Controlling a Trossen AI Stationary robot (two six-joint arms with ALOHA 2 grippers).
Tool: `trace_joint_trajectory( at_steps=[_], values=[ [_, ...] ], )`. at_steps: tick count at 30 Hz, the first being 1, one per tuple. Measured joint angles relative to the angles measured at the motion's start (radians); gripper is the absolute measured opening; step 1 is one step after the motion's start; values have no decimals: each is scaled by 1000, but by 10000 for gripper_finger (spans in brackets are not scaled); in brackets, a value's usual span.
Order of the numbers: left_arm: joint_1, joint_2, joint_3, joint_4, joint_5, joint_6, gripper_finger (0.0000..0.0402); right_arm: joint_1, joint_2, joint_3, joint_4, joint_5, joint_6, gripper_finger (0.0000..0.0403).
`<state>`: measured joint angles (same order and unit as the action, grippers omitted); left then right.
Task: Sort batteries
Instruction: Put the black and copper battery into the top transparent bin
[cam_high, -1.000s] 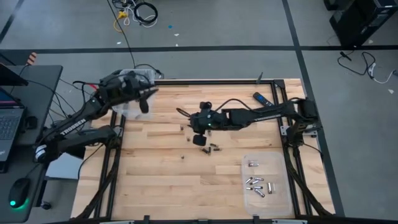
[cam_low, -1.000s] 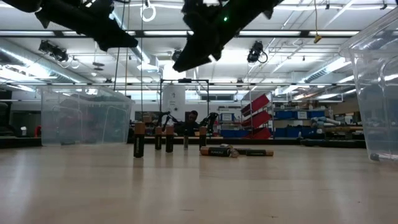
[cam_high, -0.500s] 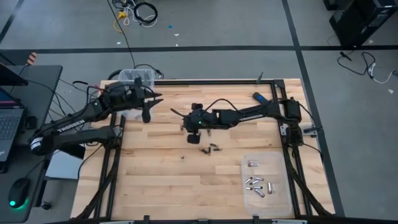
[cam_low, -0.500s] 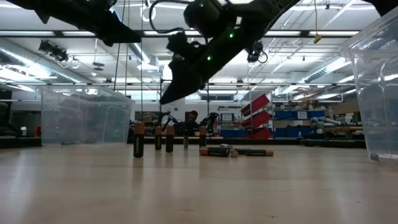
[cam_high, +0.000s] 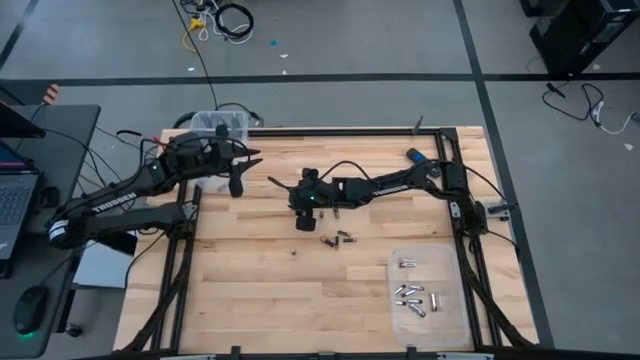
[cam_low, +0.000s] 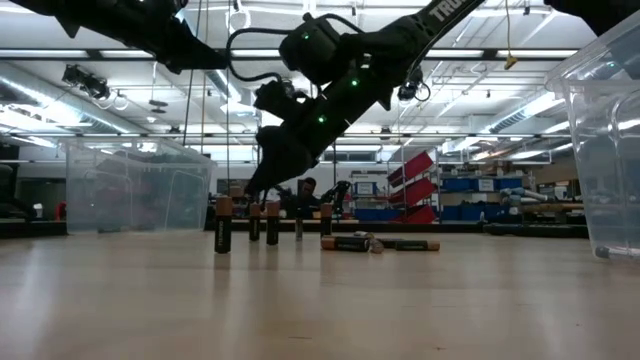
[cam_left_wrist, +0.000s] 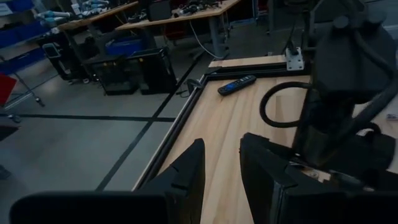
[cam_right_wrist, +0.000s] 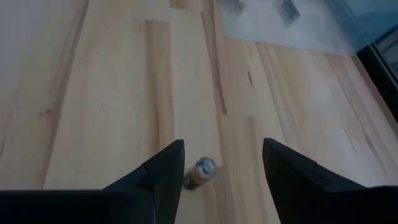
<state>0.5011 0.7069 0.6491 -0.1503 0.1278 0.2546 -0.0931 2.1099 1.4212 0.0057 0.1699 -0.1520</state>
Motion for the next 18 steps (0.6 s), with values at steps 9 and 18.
trace_joint_trajectory(
  at_steps=[9, 18],
  values=[
    [0, 0, 0, 1, -3, 0, 99, -9, 19, -2, -24, -37, 37, 202],
    [0, 7, 0, -3, -3, -2, 99, -9, 52, -2, -5, -55, 30, 195]
  ],
)
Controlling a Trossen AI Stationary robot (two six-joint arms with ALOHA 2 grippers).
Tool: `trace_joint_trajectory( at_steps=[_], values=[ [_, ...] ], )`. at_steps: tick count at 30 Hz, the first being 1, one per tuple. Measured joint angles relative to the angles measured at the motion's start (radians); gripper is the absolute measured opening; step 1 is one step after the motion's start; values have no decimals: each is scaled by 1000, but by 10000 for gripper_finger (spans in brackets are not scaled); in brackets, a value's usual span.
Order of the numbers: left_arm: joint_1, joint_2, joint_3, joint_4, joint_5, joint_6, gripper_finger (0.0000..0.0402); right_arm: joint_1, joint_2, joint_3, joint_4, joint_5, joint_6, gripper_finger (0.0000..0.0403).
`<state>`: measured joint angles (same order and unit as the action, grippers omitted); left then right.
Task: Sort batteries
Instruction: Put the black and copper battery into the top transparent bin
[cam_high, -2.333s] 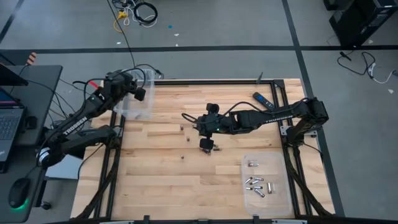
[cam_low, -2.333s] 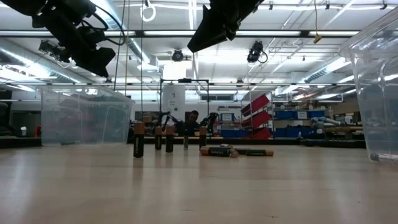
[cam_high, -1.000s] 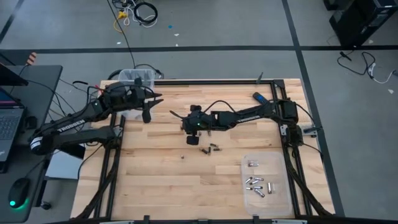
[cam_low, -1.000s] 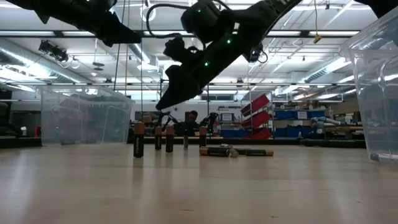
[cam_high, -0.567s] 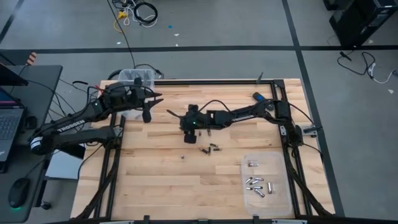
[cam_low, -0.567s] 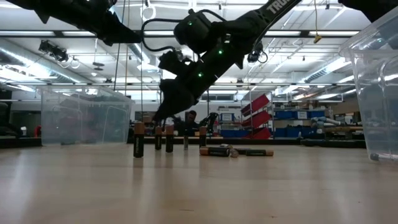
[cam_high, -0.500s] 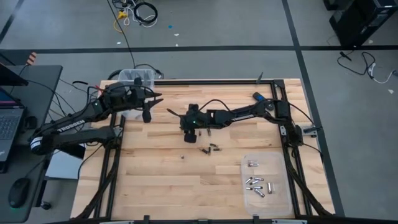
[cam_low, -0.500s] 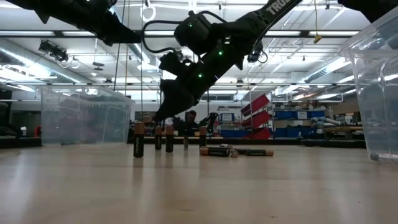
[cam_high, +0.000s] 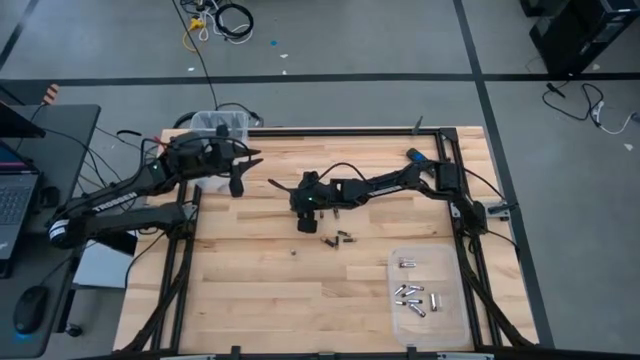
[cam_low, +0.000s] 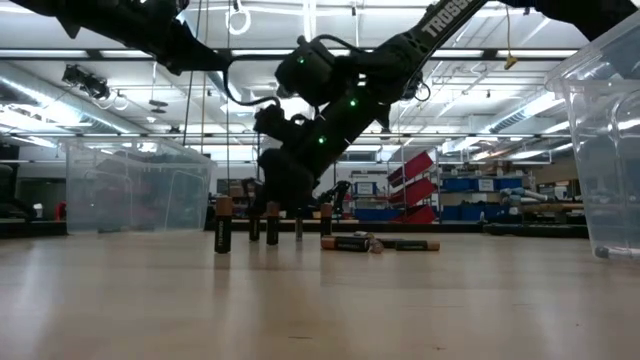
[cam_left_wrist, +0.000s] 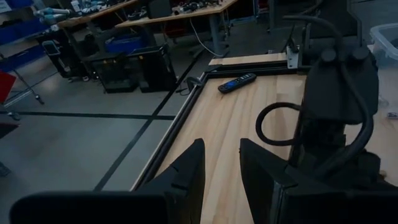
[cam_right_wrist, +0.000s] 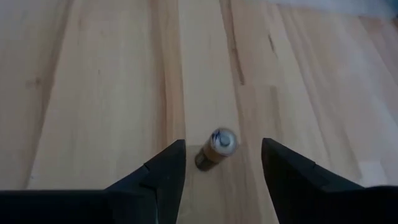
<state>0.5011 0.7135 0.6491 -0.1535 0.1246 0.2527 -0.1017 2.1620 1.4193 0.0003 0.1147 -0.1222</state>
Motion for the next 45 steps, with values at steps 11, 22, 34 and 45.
trace_joint_trajectory(
  at_steps=[11, 22, 34, 45],
  values=[
    [0, 73, 0, 11, 0, -3, 99, -11, -2, 1, 3, -17, -4, 164],
    [0, 134, 0, 83, 0, -4, 99, -17, -2, 1, 22, -37, -8, 126],
    [0, 137, 0, 89, 5, -3, 99, -21, 72, 0, 41, -66, 14, 92],
    [-1, 137, 0, 82, 8, -3, 99, -21, 75, 1, 56, -67, 9, 56]
  ],
)
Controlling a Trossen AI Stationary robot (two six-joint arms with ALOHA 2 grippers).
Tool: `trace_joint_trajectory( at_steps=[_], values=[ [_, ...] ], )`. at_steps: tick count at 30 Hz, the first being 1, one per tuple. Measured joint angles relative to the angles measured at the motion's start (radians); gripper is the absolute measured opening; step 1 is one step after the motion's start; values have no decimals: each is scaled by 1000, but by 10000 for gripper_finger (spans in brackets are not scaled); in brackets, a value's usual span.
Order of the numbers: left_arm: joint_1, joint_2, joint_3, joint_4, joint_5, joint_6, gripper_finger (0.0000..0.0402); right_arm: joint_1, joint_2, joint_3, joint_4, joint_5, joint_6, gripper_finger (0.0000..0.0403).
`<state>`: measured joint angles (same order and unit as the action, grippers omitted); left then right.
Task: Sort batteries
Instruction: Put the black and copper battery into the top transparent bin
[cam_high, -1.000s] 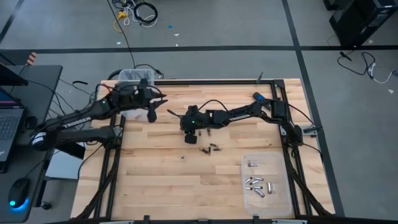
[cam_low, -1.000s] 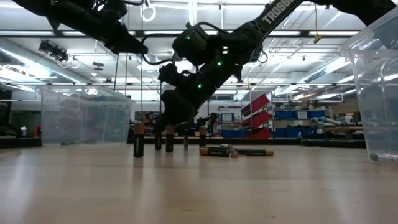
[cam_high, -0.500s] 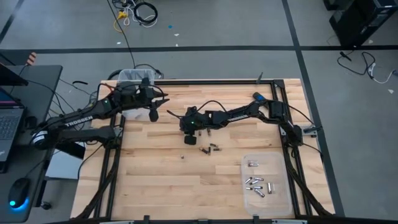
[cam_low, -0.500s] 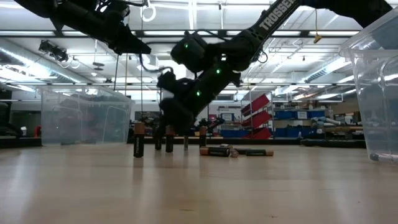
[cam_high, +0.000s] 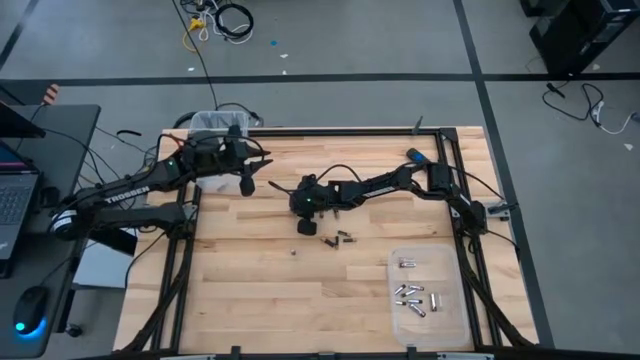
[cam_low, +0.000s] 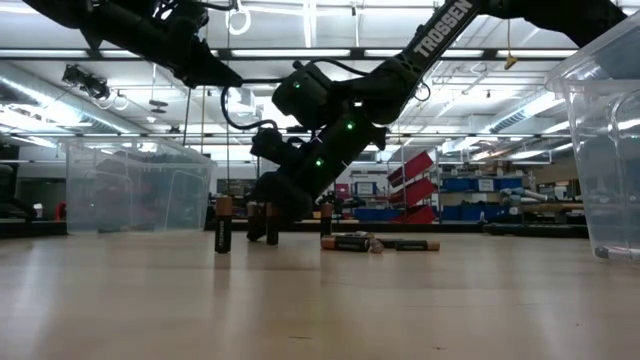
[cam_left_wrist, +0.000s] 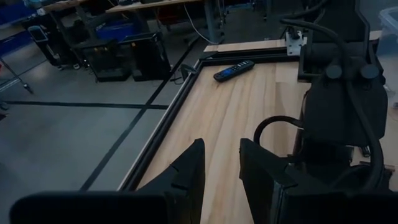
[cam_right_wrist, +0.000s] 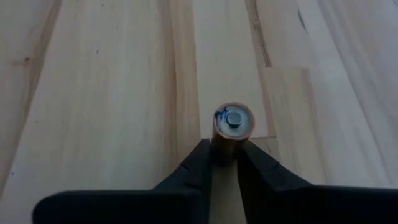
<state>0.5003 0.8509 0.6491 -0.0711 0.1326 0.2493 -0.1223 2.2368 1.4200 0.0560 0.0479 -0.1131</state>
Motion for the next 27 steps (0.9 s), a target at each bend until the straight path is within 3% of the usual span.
trace_joint_trajectory(
  at_steps=[8, 16, 27],
  values=[
    [0, 0, 0, -13, 0, 0, 99, 0, -21, 0, -6, 0, -3, 37],
    [-38, 0, 0, -43, 61, 0, 99, 13, -135, 0, -14, 6, -53, 37],
    [-135, 19, 0, -192, 157, 9, 99, 75, -265, 0, -54, 140, -119, 37]
  ],
)
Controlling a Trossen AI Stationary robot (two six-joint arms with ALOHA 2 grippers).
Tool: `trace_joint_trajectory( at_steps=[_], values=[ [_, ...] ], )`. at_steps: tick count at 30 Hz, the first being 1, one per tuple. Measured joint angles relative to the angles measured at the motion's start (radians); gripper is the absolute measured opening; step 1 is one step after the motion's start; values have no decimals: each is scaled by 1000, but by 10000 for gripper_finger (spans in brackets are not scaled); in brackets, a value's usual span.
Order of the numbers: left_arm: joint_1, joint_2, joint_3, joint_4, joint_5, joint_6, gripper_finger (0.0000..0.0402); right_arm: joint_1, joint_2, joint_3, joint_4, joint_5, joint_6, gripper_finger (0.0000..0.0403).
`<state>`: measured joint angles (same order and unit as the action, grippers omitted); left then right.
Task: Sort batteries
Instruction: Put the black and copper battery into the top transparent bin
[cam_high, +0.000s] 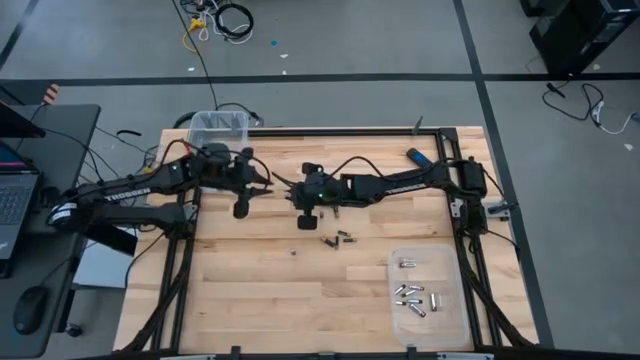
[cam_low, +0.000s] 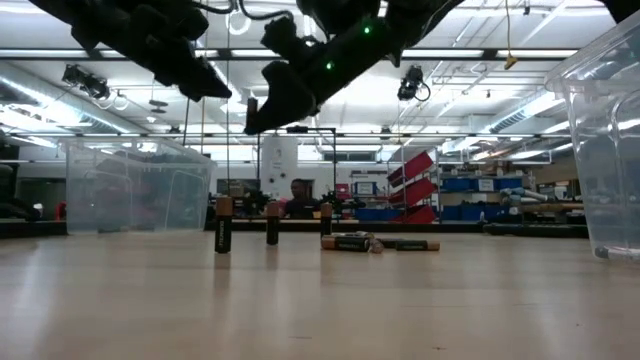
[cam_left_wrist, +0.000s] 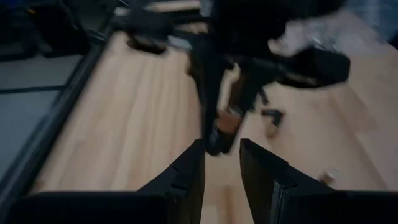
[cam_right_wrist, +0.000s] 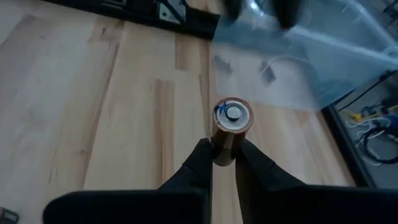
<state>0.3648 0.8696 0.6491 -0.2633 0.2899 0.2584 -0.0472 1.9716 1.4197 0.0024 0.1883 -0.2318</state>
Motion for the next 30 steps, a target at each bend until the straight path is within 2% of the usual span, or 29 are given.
trace_joint_trajectory(
  at_steps=[5, 9, 21, 26, 30],
  values=[
    [-63, 61, 0, 48, 2, -1, 106, 18, -11, 0, 7, 25, -8, 36],
    [-100, 118, 0, 131, -43, 0, 119, 24, -11, 0, 3, 27, -7, 36],
    [-113, 224, 0, 234, -74, 2, 167, 26, -11, 0, -4, 32, 0, 36],
    [-112, 231, 0, 249, -72, 28, 160, 25, -11, 0, -8, 32, 0, 36],
    [-112, 231, 0, 249, -79, 52, 118, 25, -11, 0, -9, 32, 2, 36]
  ],
)
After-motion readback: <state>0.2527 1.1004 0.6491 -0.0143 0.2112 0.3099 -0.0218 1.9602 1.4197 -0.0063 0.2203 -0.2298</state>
